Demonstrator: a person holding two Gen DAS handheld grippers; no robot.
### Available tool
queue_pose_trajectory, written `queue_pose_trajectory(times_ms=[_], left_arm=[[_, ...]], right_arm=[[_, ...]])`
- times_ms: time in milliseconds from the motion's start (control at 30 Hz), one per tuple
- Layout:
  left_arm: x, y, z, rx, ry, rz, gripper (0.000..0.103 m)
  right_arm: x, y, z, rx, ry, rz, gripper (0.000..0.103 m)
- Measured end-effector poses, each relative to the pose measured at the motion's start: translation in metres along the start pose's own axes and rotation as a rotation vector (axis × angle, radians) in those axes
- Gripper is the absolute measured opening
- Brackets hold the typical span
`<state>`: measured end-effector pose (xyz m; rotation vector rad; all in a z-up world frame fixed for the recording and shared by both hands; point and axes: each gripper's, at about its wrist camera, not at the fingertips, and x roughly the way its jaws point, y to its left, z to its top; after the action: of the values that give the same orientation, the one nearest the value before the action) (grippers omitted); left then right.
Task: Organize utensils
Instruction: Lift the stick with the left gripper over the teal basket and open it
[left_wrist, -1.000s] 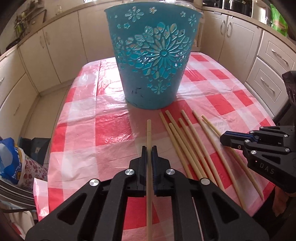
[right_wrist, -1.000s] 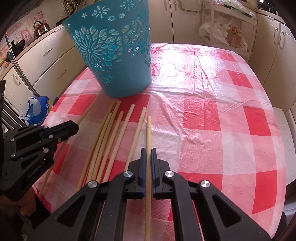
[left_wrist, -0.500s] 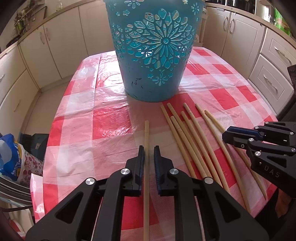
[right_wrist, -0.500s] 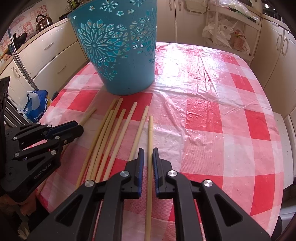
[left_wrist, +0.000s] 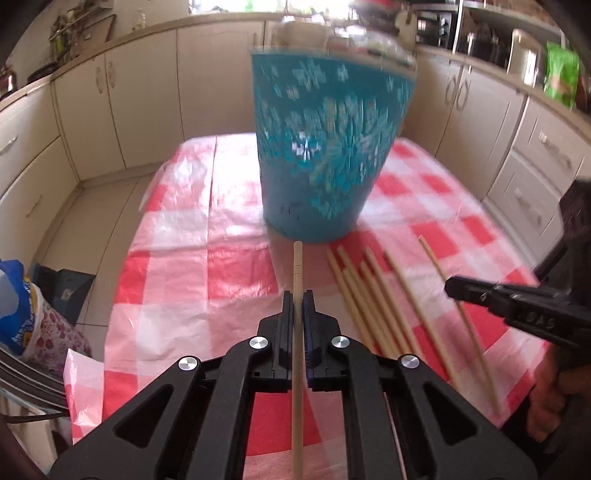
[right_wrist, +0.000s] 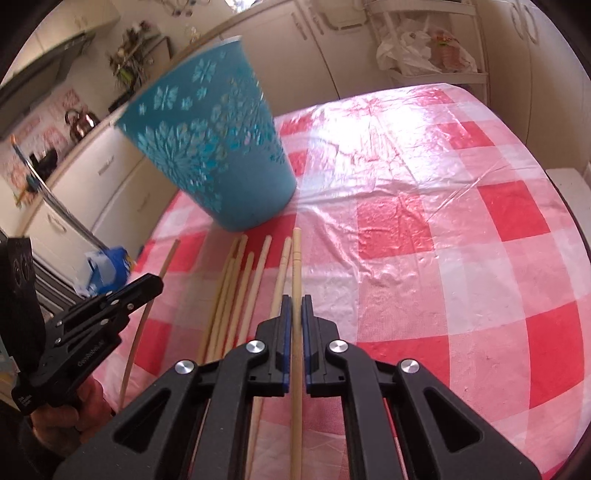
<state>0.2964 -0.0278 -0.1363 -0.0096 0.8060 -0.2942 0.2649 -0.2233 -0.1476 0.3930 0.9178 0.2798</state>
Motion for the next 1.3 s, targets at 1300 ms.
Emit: queue_pose_trajectory(times_ms=[1300], left_arm=[[-0.049, 0.015, 0.207, -0.247, -0.613, -0.205, 0.005]], right_arm=[[0.013, -0.016, -0.011, 0.085, -0.01, 0.04, 0.006]])
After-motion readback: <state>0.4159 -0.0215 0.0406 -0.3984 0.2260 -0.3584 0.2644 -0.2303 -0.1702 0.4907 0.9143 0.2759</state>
